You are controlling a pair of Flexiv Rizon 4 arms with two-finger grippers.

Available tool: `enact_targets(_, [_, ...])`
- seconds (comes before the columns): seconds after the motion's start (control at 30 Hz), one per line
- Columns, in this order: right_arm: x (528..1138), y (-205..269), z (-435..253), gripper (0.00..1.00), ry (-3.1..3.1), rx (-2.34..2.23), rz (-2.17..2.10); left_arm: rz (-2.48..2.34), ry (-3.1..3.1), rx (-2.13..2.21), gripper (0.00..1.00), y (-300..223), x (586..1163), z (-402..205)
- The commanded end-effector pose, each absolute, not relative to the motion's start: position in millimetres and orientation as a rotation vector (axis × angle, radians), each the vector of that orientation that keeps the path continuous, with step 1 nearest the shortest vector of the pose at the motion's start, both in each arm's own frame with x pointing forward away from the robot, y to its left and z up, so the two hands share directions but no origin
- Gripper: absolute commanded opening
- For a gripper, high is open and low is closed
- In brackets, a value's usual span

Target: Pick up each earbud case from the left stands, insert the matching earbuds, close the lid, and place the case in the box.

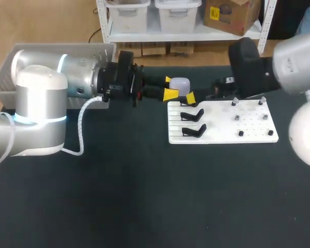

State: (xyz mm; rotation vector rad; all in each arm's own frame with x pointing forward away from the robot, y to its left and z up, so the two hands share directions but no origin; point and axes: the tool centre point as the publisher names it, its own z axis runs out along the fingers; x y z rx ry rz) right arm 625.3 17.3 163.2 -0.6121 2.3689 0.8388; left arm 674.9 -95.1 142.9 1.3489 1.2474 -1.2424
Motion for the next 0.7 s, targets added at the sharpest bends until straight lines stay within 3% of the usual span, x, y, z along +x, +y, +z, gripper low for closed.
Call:
enact_targets(0.03, [640,25,157,1.00,2.347,-0.650,0.948,-1.244,1.246,1.351,0.00,-95,676,142])
enact_targets(0.7, [665,30,141,1.00,2.369,-0.613,0.966,-1.244,1.246,1.351,0.00,-95,676,142])
